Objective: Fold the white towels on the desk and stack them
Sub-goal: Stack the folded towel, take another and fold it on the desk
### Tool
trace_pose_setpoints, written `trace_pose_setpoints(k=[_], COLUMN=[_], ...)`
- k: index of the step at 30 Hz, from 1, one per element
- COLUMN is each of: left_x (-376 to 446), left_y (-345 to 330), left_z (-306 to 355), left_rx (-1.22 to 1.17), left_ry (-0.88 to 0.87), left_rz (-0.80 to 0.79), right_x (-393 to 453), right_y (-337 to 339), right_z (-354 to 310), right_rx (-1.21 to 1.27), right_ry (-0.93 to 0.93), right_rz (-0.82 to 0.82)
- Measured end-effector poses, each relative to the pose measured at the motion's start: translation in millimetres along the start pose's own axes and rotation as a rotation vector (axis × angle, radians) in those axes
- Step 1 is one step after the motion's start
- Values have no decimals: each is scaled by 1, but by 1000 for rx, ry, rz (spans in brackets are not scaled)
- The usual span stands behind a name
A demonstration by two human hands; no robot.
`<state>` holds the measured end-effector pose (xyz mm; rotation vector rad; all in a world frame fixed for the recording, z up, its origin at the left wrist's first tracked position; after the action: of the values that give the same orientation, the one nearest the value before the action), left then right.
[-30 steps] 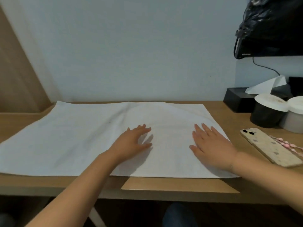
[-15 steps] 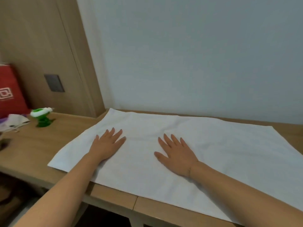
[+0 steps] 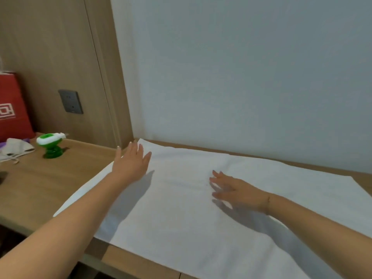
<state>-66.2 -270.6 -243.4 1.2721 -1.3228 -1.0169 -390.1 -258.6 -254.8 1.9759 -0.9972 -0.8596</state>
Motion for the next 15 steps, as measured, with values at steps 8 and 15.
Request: trace_pose_setpoints(k=[8, 15], left_x=[91, 115], left_y=[-45, -72], left_z=[45, -10], left_rx=[-238, -258], left_ry=[-52, 60], left_rz=[-107, -82], right_x=[97, 103], right_y=[15, 9], right_z=[37, 67], right_rx=[-323, -388], right_ry=[-174, -223], right_rz=[210, 308])
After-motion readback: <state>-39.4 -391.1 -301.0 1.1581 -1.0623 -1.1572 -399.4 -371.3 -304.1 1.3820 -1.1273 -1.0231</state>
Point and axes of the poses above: each hand's wrist, its own x-axis towards the middle knuckle, its own y-axis out of the back of the hand, z = x × y, the point moved 1 cm from there along x, towards the middle knuckle, and after that the axes turned 9 degrees about -y, right-handed, at the moved point
